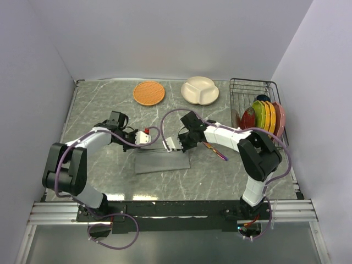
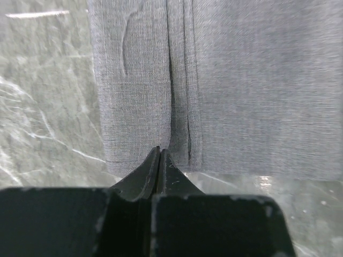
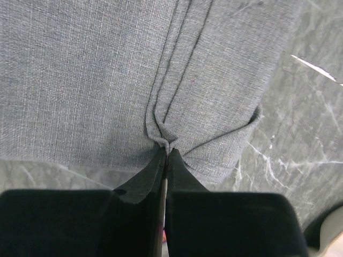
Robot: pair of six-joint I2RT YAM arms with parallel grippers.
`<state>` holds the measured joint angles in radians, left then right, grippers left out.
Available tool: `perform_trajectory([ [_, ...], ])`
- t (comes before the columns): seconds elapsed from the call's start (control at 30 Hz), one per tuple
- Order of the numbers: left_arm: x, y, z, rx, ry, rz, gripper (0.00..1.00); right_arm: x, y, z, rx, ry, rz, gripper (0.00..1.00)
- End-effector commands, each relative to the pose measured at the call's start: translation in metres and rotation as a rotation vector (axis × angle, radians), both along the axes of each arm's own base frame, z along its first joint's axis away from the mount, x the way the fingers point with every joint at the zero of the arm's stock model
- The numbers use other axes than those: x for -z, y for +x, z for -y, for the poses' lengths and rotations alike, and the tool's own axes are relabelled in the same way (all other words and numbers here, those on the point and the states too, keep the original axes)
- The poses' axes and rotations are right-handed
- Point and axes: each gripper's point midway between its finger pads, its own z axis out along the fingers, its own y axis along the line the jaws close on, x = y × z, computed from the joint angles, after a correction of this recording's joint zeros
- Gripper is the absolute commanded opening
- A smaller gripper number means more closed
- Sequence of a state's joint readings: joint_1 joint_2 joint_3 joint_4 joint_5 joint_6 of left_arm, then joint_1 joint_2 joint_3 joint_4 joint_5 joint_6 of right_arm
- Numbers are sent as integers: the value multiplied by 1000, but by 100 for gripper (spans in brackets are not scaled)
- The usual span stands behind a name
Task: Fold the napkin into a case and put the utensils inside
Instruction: Fold the lower triangle-folded napkin at the center of the board.
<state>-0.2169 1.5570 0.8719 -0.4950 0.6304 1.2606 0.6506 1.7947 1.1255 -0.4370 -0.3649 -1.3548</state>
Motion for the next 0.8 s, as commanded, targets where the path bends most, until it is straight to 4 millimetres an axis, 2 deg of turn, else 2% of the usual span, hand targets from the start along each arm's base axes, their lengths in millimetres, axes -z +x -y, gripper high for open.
perform_trajectory([
  [0.0,-26,-10,14,50,-64,25,1,-33,-1,-2,-8,58,35,0],
  [0.3,-11,-30,19,86,-24,-41,1,-21,-20,11,-16,33,-14,0],
  [0.63,18,-37,11,82,47,-116,1,6,-21,20,-5,-16,-22,0],
  [0.77,20,-38,9,70,56,-139,1,12,-20,23,-15,-34,-10,0],
])
